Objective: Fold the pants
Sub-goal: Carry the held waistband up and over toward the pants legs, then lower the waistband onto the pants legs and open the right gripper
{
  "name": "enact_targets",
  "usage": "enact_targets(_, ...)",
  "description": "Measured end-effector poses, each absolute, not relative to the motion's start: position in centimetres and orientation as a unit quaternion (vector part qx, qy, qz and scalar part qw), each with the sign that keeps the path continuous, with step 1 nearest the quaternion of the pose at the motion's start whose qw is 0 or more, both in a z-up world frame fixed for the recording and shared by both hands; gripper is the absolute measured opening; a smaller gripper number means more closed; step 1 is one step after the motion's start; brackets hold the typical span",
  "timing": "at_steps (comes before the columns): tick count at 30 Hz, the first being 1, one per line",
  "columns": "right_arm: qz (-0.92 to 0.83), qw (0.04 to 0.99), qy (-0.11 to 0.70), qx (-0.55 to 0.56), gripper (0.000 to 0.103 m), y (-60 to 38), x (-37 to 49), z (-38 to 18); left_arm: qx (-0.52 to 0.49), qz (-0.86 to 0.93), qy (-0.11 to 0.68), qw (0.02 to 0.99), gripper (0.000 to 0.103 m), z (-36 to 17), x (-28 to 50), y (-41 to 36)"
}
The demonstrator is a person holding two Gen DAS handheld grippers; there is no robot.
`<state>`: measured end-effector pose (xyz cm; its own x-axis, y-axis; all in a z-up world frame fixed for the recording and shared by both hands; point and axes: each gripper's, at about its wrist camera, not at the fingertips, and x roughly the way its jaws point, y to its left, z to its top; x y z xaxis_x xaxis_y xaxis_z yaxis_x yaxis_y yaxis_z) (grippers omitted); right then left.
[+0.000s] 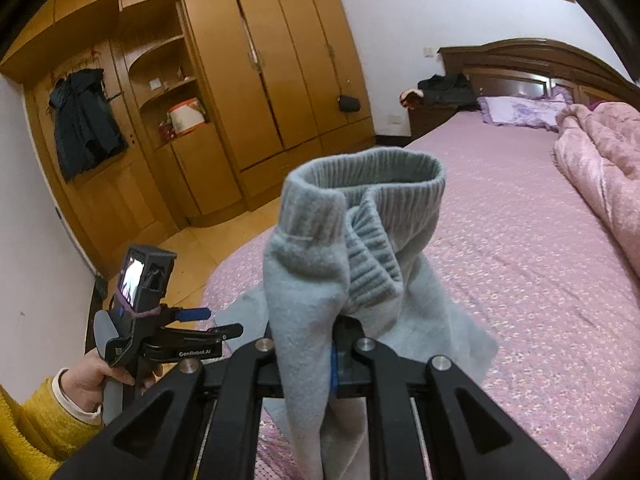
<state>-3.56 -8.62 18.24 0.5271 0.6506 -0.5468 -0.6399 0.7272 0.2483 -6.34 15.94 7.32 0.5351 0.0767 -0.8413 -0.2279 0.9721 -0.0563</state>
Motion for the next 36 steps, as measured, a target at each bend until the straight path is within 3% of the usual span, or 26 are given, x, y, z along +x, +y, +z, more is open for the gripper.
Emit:
enact_targets(23, 0.386, 0.808, 0.443, -0.033, 0.013, 0.1, -1.1, 7.4, -0.109, 0.092, 0.481, 0.865, 0.062, 5.0, -6.7, 18.3)
enact_targets(27, 0.386, 0.8, 0.458, -0.031, 0.027, 0.7, -0.8, 6.4, -0.115, 0.092, 0.478, 0.866, 0.062, 5.0, -6.8, 18.5)
enact_targets(31, 0.382, 0.788, 0.483, -0.011, 0.051, 0.6, -0.4, 5.6, -0.111, 0.093, 0.477, 0.867, 0.062, 5.2, -6.9, 18.5)
enact_targets(36, 0.388, 0.765, 0.513, 0.028, 0.058, -0.1, -0.2, 4.9, -0.109, 0.095, 0.472, 0.87, 0.062, 5.8, -7.1, 18.4)
